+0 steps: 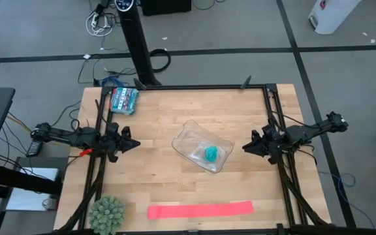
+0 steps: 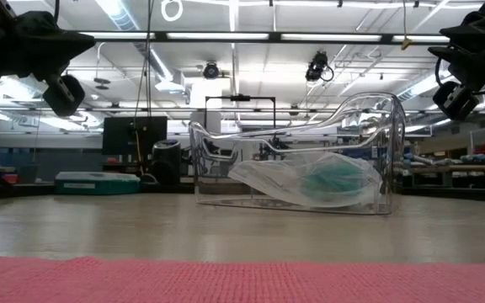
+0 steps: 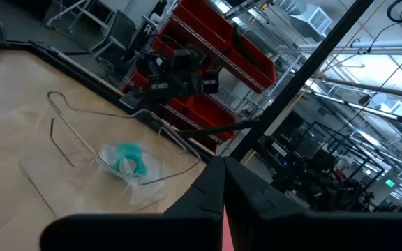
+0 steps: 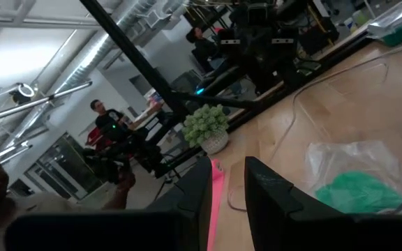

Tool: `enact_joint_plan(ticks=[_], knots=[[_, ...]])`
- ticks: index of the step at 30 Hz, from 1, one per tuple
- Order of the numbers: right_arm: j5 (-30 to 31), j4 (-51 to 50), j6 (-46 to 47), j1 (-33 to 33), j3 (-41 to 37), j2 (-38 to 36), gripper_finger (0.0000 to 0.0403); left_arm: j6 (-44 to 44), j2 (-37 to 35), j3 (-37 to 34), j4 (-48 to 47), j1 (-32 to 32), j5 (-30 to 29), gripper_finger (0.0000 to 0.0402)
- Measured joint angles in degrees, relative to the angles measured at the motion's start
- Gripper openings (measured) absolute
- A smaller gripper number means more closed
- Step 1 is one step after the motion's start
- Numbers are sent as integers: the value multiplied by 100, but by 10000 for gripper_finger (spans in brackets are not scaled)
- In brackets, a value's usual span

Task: Roll bandage
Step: Roll the pink bandage

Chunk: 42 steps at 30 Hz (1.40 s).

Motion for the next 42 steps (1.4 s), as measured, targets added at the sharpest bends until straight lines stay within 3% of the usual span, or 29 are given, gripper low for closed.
enact_joint_plan(ticks=[18, 30, 38, 42], knots=[[289, -261, -340, 0, -1, 30, 77, 30, 0, 0, 210, 0, -1043, 12], [274, -281, -1168, -2, 0, 214, 77, 1721, 0, 1, 131, 0, -2284, 12], [1312, 11, -1982, -7, 0, 212, 77, 1798, 0, 2, 256, -16, -2226, 12], [1503, 28, -2021, -109, 0, 214, 77, 1819, 180, 114, -77, -28, -2199, 12]])
